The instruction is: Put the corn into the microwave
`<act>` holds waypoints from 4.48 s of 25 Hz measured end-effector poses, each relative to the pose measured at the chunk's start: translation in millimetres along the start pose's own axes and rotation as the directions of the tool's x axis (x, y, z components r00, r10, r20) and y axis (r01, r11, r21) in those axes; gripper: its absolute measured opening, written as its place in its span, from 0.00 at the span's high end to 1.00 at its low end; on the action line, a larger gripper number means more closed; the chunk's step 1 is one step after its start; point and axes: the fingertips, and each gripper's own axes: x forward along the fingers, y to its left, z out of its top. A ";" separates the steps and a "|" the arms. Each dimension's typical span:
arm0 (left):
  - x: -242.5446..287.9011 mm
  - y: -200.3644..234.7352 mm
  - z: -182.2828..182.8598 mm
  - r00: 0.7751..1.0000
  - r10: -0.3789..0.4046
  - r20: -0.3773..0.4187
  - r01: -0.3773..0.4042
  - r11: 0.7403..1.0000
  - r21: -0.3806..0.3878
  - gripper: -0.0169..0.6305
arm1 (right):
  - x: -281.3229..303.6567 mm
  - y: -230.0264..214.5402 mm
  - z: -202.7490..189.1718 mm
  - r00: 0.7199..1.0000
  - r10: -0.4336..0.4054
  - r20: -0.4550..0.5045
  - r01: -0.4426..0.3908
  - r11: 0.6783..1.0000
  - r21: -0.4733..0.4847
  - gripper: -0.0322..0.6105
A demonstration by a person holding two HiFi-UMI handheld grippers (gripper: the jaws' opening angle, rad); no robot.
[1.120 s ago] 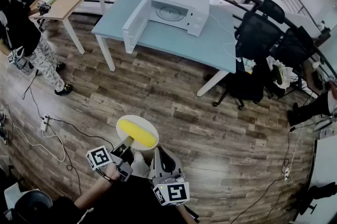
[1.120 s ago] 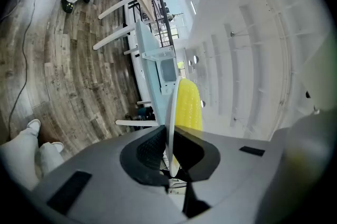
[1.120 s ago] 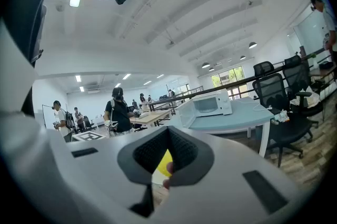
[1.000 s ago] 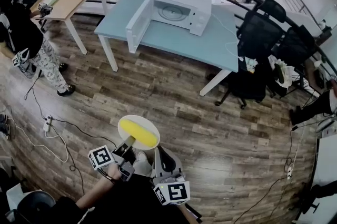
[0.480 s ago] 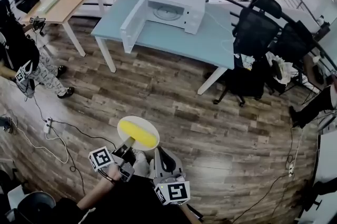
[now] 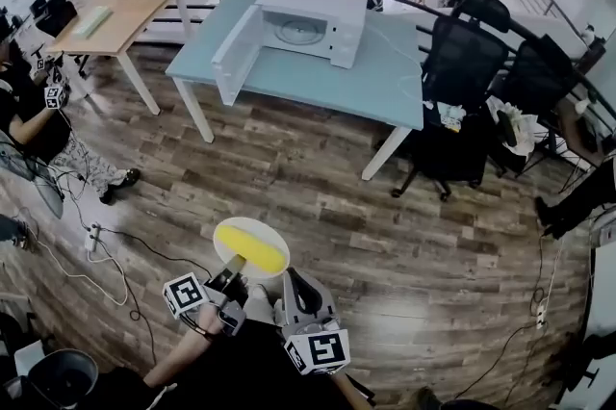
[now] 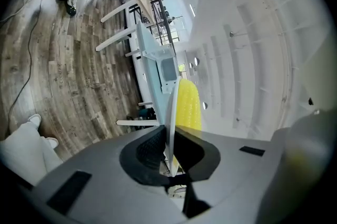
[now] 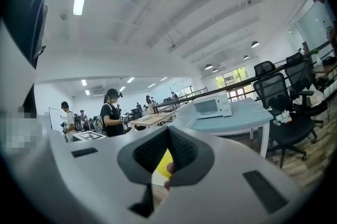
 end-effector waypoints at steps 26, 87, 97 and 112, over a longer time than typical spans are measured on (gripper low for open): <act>44.7 -8.4 -16.0 0.999 -0.052 0.013 0.052 0.999 0.005 0.93 | 2.3 -40.0 -6.4 0.999 0.032 -0.030 -0.031 1.000 0.002 0.94; 318.3 -34.0 204.6 0.993 -0.049 -0.105 0.055 0.997 0.054 0.93 | 307.5 -163.8 51.6 0.998 -0.036 -0.058 0.036 0.999 0.006 0.94; 320.5 -31.0 219.1 0.992 -0.048 -0.119 0.054 0.997 0.048 0.93 | 323.3 -158.5 51.2 0.997 -0.043 -0.066 0.043 0.999 0.001 0.94; 352.2 -34.3 251.5 0.995 -0.044 -0.092 0.049 0.998 0.046 0.93 | 364.1 -180.5 68.5 0.998 -0.037 -0.044 0.036 0.999 -0.019 0.94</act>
